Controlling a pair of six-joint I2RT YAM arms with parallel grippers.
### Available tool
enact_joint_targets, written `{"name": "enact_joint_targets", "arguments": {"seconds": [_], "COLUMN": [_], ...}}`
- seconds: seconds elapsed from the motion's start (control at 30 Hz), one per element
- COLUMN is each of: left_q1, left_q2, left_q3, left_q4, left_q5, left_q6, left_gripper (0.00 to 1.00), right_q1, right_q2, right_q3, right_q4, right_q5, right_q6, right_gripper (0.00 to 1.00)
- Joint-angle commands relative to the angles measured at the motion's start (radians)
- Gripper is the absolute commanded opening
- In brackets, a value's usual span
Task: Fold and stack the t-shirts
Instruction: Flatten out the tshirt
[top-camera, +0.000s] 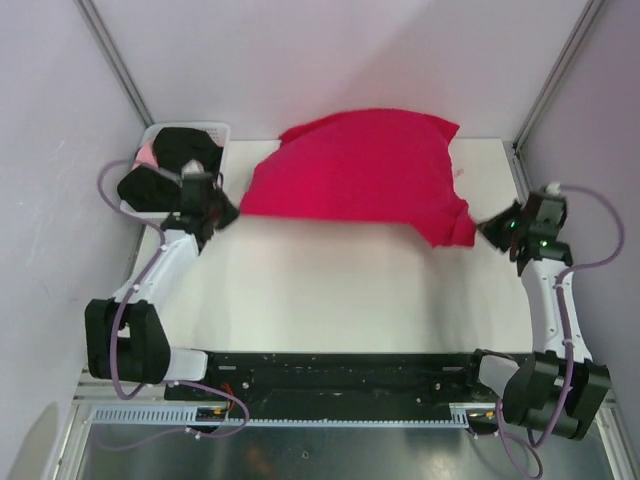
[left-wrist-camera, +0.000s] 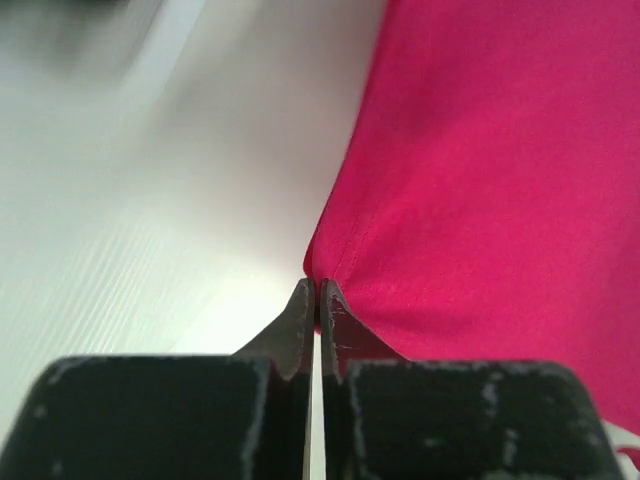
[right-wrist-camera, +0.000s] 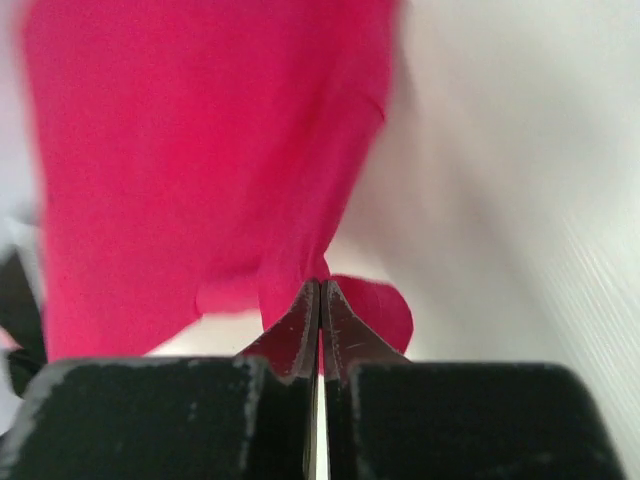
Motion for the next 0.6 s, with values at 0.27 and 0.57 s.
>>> {"name": "enact_joint_targets", "arguments": {"seconds": [0.27, 0.57], "left_q1": [0.012, 0.013], "left_q2": [0.021, -0.096], "left_q3": [-0.356, -0.395], "left_q4": [-0.021, -0.056], "left_q5": [-0.017, 0.013], "left_q6": [-0.090, -0.053], "left_gripper": [0.00, 0.28], "right_q1": [0.061, 0.124], "right_q2": [0.038, -0.119], "right_q3": [-0.340, -0.347], "right_q4": [-0.125, -0.284], "right_q5": [-0.033, 0.057], "right_q6": [-0.081, -0.090], "right_gripper": [0.29, 0.57]}}
